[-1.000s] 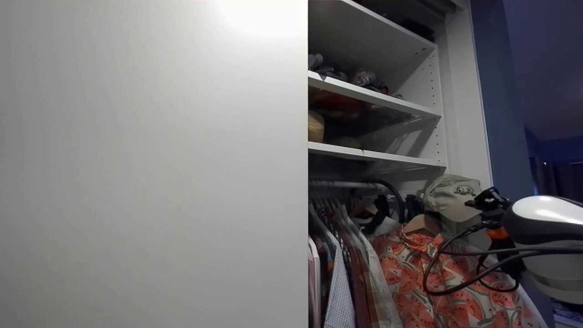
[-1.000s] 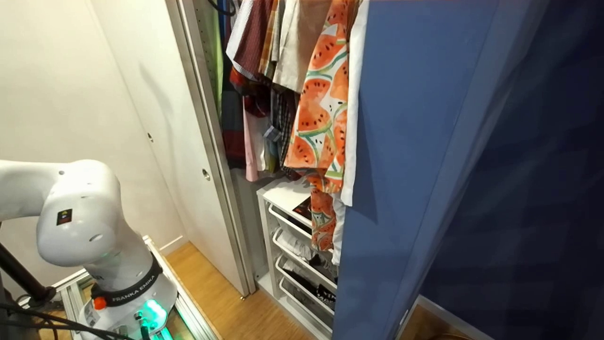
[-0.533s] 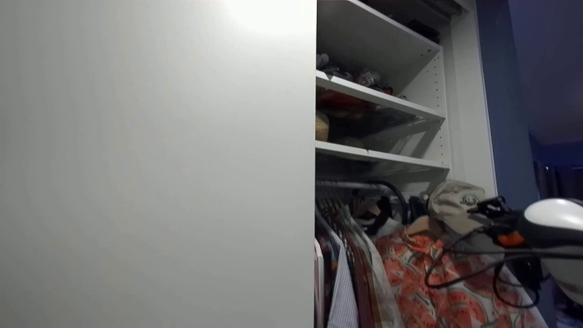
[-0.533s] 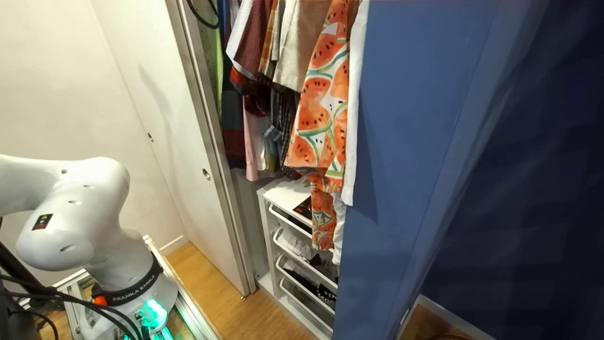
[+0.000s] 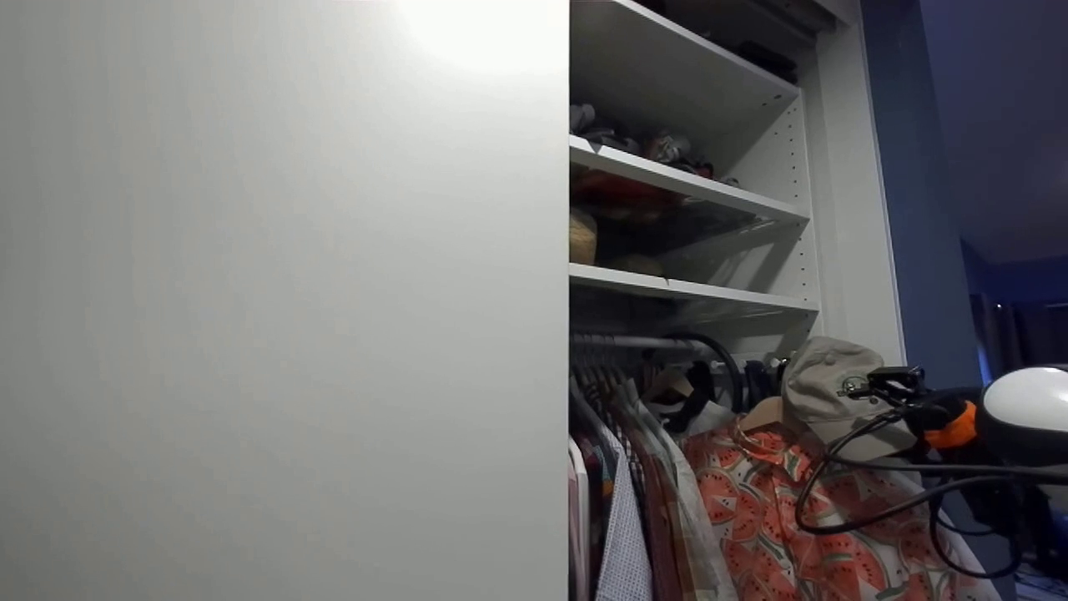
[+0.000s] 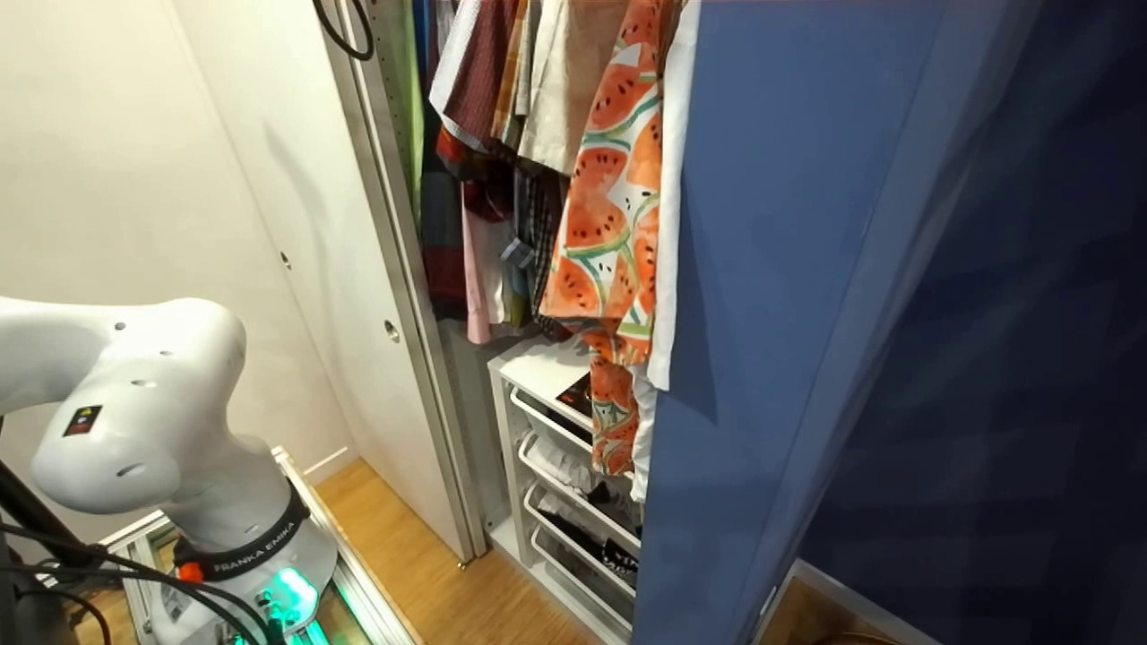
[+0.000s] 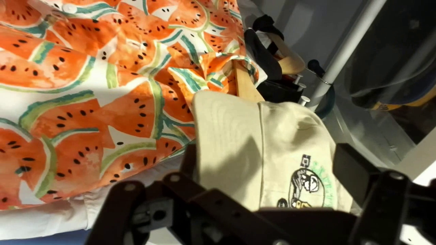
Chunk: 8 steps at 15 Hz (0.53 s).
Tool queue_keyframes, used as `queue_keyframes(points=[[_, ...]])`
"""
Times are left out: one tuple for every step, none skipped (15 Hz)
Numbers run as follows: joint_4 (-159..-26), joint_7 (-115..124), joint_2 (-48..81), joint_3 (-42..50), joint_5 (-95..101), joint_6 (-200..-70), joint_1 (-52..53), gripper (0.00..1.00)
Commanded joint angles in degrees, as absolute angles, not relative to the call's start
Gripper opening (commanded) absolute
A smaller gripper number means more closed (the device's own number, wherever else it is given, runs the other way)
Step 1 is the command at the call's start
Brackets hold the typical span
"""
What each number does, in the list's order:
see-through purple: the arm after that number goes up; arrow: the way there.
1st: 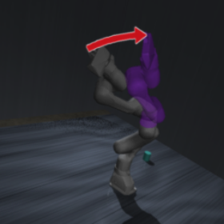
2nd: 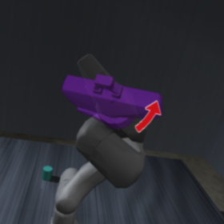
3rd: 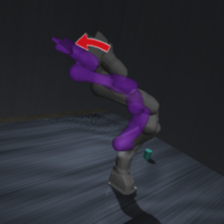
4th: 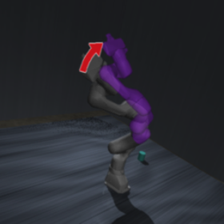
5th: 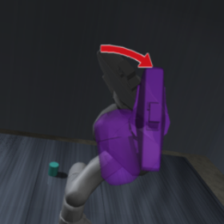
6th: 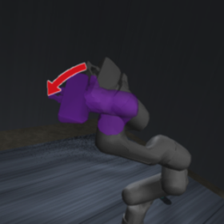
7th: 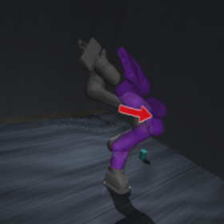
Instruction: Hang the cap in the shelf
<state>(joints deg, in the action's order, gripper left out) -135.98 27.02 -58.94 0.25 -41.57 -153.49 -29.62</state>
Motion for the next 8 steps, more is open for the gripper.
queue_keyframes(points=[[-136.2, 29.6, -63.3, 3.2, -36.6, -146.9, -26.6, 1.0], [-135.8, 29.2, -63.4, 4.0, -35.9, -145.4, -25.9, 1.0], [-135.3, 29.0, -63.9, 4.7, -35.0, -143.6, -25.3, 1.0], [-135.1, 28.8, -64.5, 5.3, -34.1, -142.0, -24.7, 1.0], [-134.6, 28.8, -65.1, 6.0, -33.2, -139.9, -23.9, 1.0], [-134.3, 28.7, -65.5, 6.6, -32.4, -138.4, -23.3, 1.0], [-134.0, 28.7, -65.9, 7.0, -31.6, -136.9, -22.7, 1.0], [-133.8, 28.6, -66.2, 7.4, -31.0, -135.6, -22.2, 1.0]])
